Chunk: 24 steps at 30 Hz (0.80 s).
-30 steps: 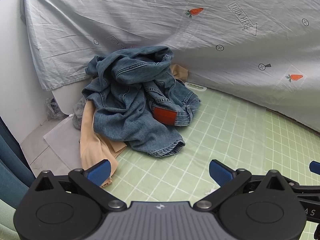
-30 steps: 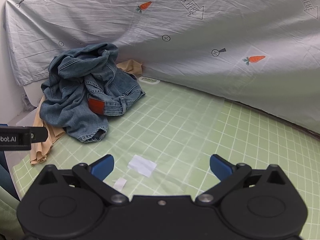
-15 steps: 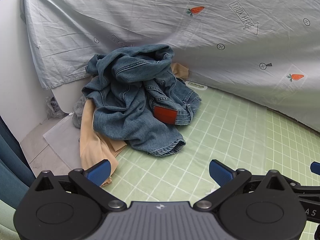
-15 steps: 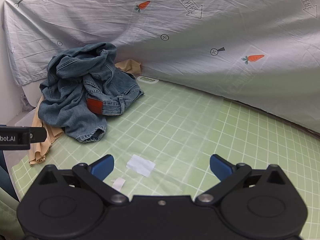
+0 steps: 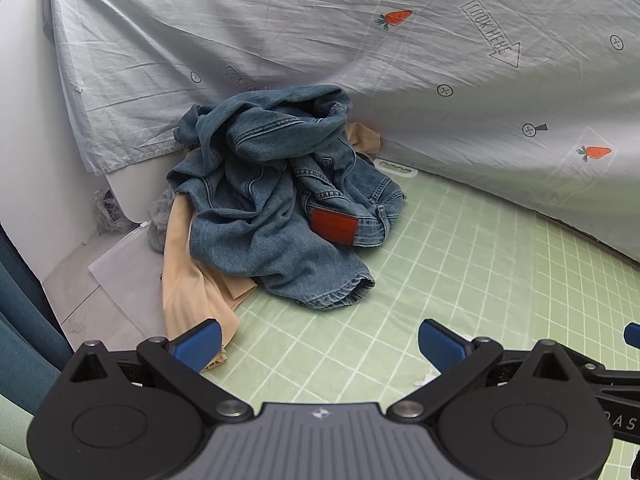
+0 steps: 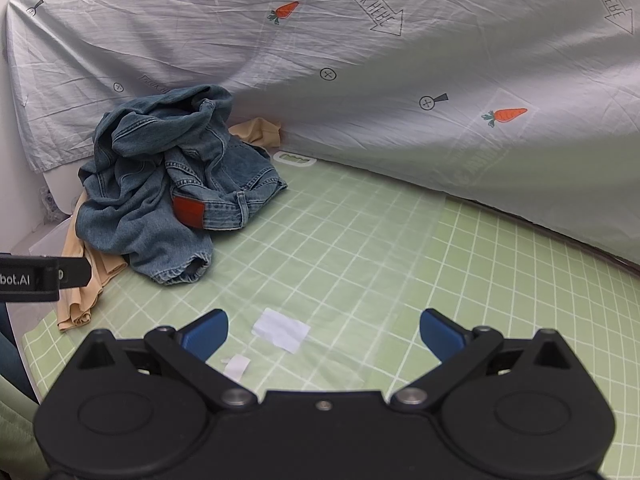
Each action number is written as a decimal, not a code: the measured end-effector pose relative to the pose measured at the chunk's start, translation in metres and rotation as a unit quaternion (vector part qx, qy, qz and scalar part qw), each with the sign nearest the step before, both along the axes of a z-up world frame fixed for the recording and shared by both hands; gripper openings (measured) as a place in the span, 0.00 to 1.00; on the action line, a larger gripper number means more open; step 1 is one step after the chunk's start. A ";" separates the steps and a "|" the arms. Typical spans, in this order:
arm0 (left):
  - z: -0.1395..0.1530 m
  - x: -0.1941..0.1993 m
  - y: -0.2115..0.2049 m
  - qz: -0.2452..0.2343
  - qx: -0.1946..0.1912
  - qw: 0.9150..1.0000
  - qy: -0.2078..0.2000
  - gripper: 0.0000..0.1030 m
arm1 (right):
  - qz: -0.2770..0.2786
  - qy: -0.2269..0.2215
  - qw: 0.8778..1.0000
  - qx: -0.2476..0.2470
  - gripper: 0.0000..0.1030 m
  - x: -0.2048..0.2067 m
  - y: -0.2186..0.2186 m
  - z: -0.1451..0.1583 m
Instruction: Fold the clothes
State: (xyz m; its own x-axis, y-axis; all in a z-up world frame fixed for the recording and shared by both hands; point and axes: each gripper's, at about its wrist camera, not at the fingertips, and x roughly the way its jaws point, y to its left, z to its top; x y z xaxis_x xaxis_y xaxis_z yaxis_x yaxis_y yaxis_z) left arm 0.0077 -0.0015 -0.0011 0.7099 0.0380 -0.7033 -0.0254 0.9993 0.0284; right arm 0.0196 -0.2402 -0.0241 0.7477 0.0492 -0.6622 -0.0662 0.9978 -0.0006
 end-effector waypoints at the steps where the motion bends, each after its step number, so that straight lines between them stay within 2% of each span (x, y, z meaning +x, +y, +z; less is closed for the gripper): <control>1: 0.000 0.000 0.000 0.000 0.000 1.000 0.000 1.00 | 0.000 0.000 1.000 0.000 1.00 0.000 0.000 0.000; 17: -0.002 0.001 0.000 0.003 0.002 1.000 0.008 1.00 | -0.005 0.005 1.000 0.006 1.00 0.000 -0.003 -0.003; 24: -0.007 0.009 0.003 0.020 0.002 0.999 0.030 1.00 | -0.007 0.012 1.000 -0.005 1.00 0.012 -0.010 -0.007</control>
